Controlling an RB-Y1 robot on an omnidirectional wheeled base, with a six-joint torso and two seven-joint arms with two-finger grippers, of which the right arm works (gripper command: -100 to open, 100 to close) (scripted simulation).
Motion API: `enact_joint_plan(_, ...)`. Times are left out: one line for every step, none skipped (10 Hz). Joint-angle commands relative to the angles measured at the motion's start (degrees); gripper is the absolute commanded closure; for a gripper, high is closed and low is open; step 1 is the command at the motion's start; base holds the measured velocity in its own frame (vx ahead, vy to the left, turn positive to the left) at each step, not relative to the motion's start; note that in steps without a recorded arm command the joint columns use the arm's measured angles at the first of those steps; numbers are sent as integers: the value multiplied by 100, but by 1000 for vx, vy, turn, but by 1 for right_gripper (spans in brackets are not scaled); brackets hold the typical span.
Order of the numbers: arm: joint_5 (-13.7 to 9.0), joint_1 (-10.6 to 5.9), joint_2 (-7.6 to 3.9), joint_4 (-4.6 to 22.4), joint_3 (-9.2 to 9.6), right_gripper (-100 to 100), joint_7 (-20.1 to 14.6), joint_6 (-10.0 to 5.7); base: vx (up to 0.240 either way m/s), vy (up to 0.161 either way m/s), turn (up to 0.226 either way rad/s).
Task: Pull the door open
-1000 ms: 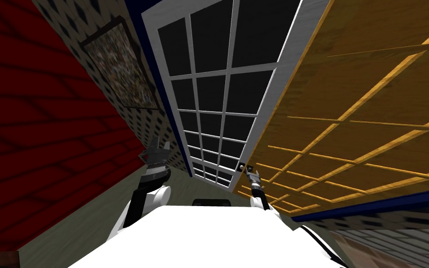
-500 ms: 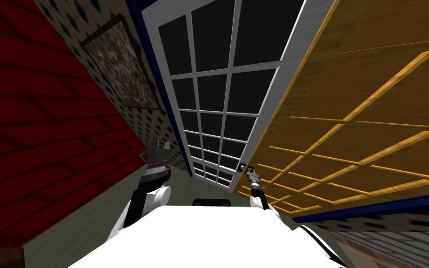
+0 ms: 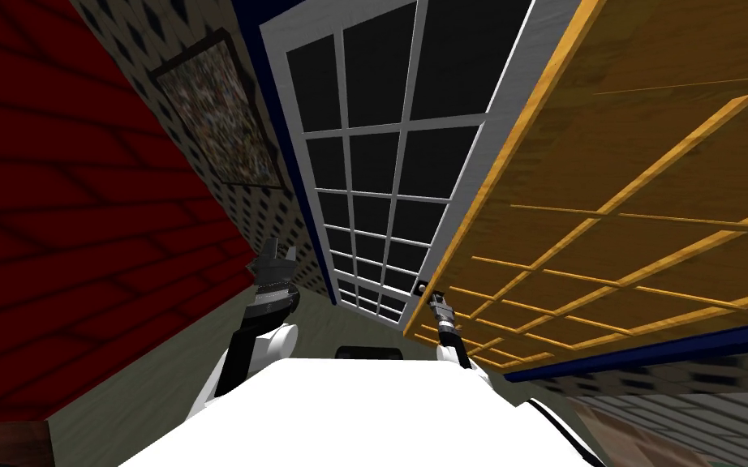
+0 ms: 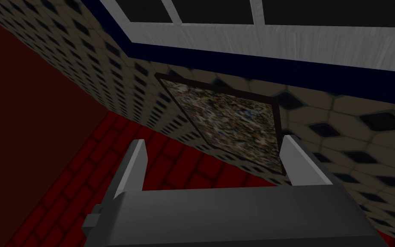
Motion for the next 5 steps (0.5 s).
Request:
enact_joint_plan(-11,41,-56,172,-14,100,-51,-12,-59,16,-21)
enact_joint_plan(-11,41,-56,95,-14,100,-51,-12,-31,7,-21)
enact_joint_plan(-11,41,-56,172,-14,100,-51,-12,-11,3,4)
enact_joint_plan(-11,41,-56,172,-14,100,-51,-12,8,0,1)
enact_joint_plan(-25,130,-83,205,-31,100,-50,-13,-39,-1,-29)
